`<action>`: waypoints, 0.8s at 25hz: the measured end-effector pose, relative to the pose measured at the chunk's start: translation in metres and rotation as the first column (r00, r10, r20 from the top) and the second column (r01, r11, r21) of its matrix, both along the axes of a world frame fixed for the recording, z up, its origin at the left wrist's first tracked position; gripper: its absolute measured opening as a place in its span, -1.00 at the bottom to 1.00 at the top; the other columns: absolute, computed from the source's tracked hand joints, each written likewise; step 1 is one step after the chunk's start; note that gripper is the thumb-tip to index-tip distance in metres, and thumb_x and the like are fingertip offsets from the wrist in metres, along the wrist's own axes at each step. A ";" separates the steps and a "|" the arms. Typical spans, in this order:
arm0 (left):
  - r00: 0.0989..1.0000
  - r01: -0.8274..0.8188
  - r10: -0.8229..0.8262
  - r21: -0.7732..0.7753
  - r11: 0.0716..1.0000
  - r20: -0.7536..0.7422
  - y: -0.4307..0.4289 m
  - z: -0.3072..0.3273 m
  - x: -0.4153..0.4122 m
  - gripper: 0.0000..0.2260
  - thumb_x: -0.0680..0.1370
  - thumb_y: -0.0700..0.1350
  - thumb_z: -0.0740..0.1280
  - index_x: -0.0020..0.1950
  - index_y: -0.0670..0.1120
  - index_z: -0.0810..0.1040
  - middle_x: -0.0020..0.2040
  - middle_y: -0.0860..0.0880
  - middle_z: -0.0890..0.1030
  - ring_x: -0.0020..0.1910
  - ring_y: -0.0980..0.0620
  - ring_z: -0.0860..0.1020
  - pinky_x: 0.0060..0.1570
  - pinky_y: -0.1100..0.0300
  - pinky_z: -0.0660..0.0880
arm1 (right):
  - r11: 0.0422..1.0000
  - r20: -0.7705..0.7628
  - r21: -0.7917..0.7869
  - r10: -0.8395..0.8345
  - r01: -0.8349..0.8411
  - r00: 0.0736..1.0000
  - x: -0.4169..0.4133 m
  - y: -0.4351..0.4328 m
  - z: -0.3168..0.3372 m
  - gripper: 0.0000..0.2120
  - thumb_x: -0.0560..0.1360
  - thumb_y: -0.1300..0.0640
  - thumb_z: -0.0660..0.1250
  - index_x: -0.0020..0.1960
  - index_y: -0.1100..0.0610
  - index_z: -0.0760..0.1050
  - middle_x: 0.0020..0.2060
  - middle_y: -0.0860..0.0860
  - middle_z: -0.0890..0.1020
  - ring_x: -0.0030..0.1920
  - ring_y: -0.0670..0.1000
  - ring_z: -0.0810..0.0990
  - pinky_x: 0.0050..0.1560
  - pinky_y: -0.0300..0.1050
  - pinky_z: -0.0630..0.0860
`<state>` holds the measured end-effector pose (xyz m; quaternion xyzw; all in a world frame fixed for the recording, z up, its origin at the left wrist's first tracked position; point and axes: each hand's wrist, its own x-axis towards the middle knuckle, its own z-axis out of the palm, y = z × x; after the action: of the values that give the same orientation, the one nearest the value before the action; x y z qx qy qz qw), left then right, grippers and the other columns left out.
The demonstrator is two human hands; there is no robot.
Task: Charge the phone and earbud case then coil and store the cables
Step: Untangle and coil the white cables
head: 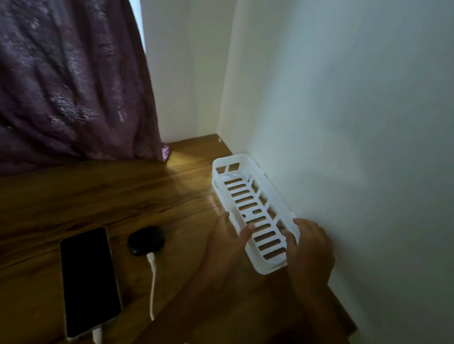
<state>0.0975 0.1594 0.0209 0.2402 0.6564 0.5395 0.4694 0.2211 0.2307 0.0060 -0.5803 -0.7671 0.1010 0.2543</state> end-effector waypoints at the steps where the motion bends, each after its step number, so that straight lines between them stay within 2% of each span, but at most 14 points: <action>1: 1.000 -0.015 0.014 0.023 1.000 0.026 0.002 -0.004 0.006 -0.53 0.54 -0.07 0.30 0.41 -0.05 0.25 0.36 -0.04 0.44 0.26 0.01 0.47 0.15 0.15 0.45 | 1.000 -0.032 -0.016 0.000 -0.001 0.999 0.002 0.002 -0.002 -0.68 0.52 0.11 0.29 0.20 0.25 0.51 0.12 0.17 0.61 0.10 0.14 0.57 0.14 -0.03 0.46; 4: 1.000 -0.018 0.016 0.066 0.998 0.020 0.007 -0.013 0.021 -0.55 0.54 -0.09 0.28 0.40 -0.02 0.24 0.38 -0.01 0.41 0.33 -0.01 0.42 0.20 0.08 0.43 | 0.995 -0.167 -0.101 -0.040 0.024 0.985 0.000 0.005 -0.006 -0.69 0.55 0.17 0.25 0.25 0.26 0.48 0.17 0.16 0.59 0.15 0.12 0.57 0.19 -0.05 0.45; 8: 0.996 -0.046 0.040 0.068 0.997 0.081 0.006 -0.015 0.015 -0.61 0.55 -0.14 0.28 0.36 0.00 0.32 0.36 -0.03 0.46 0.31 -0.02 0.45 0.24 -0.04 0.45 | 0.981 -0.273 -0.190 -0.098 0.046 0.957 0.004 0.012 -0.006 -0.73 0.54 0.28 0.24 0.22 0.27 0.50 0.14 0.17 0.61 0.09 0.12 0.61 0.11 -0.06 0.51; 13: 0.995 -0.095 0.096 0.084 0.992 -0.004 -0.015 0.002 0.005 -0.61 0.57 -0.14 0.25 0.39 -0.04 0.33 0.32 -0.02 0.50 0.26 0.00 0.50 0.22 -0.04 0.47 | 0.984 -0.379 -0.168 -0.009 -0.059 0.925 -0.002 -0.004 0.013 -0.75 0.50 0.27 0.32 0.17 0.26 0.54 0.10 0.16 0.63 0.04 0.11 0.63 0.05 -0.04 0.55; 16: 0.987 -0.139 0.148 0.126 0.982 -0.060 -0.049 0.020 -0.013 -0.67 0.58 -0.16 0.22 0.35 -0.05 0.38 0.27 -0.03 0.53 0.21 -0.02 0.54 0.19 -0.07 0.49 | 0.978 -0.454 -0.130 0.086 -0.162 0.887 -0.016 -0.035 0.030 -0.74 0.47 0.25 0.36 0.15 0.25 0.56 0.06 0.12 0.64 -0.05 0.00 0.63 -0.13 -0.35 0.49; 18: 0.979 -0.163 0.179 0.152 0.975 -0.098 -0.077 0.032 -0.026 -0.73 0.60 -0.18 0.19 0.28 0.02 0.40 0.19 0.04 0.56 0.15 0.04 0.55 0.12 0.07 0.53 | 0.952 -0.484 -0.172 0.141 -0.252 0.863 -0.027 -0.057 0.040 -0.75 0.47 0.22 0.36 0.14 0.22 0.56 0.00 0.03 0.64 -0.16 -0.12 0.57 -0.35 -0.53 0.42; 20: 0.965 -0.207 0.232 0.190 0.960 -0.122 -0.117 0.044 -0.041 -0.74 0.61 -0.20 0.15 0.23 0.09 0.38 0.06 0.13 0.56 0.05 0.13 0.56 -0.01 0.24 0.55 | 0.885 -0.484 -0.263 0.223 -0.384 0.846 -0.043 -0.089 0.047 -0.76 0.50 0.17 0.33 0.15 0.17 0.53 -0.01 -0.03 0.61 -0.20 -0.20 0.55 -0.43 -0.54 0.41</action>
<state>0.0563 0.0424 0.0647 0.2444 0.6608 0.6255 0.3352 0.1781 0.1419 0.0528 -0.4471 -0.7420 0.4037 0.2943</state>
